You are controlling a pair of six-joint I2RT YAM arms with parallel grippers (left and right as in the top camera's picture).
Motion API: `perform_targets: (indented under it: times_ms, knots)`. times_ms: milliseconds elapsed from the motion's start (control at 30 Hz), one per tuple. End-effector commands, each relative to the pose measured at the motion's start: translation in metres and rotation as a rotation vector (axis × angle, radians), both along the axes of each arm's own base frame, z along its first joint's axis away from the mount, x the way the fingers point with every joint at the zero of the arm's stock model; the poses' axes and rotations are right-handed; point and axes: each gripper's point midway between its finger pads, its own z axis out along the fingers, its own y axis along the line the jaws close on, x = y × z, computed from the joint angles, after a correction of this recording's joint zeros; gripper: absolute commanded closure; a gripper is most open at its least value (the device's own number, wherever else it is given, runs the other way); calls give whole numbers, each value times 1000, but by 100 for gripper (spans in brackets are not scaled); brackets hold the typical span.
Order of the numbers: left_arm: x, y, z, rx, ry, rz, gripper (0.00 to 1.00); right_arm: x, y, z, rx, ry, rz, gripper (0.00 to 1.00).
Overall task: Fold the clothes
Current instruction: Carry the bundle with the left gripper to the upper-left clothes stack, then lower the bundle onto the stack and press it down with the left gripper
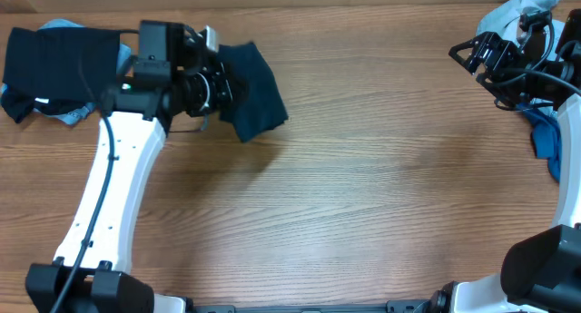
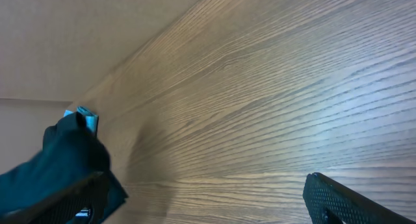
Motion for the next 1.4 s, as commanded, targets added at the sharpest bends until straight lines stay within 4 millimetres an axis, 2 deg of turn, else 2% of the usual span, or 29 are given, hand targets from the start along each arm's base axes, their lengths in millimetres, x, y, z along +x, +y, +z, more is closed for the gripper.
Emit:
perform_targets:
  times_ms: [0, 67, 167, 333, 467, 600, 767, 1033, 1200, 1367]
  knots:
    - [11, 22, 39, 56, -112, 52, 96, 2, -2, 3, -7, -13, -4, 0]
    - [14, 31, 45, 65, -125, 75, 96, 2, -2, 3, -7, -13, -4, 0]
    - [22, 63, 60, 73, -152, 155, 96, 2, -2, 3, -7, -13, -4, 0]
    - [28, 132, 71, 93, -173, 319, 96, 2, -2, 3, -7, -12, -4, 0]
    - [29, 197, 75, 148, -197, 479, 96, 2, -2, 3, -7, -12, -4, 0]
    - [32, 241, 84, 223, -256, 592, 96, 1, -2, 2, -5, -5, -4, 0]
    - [34, 291, 81, 346, -262, 754, 96, -3, -3, -2, -11, 21, -10, 0]
    - [72, 335, 66, 407, -350, 781, 93, -8, -5, -7, -23, 54, -23, 0]
    - [97, 347, 61, 428, -421, 778, 89, -12, -4, -9, -17, 75, -22, 0]
    - [113, 362, 50, 441, -454, 789, 85, -15, -3, -11, -12, 89, -22, 0]
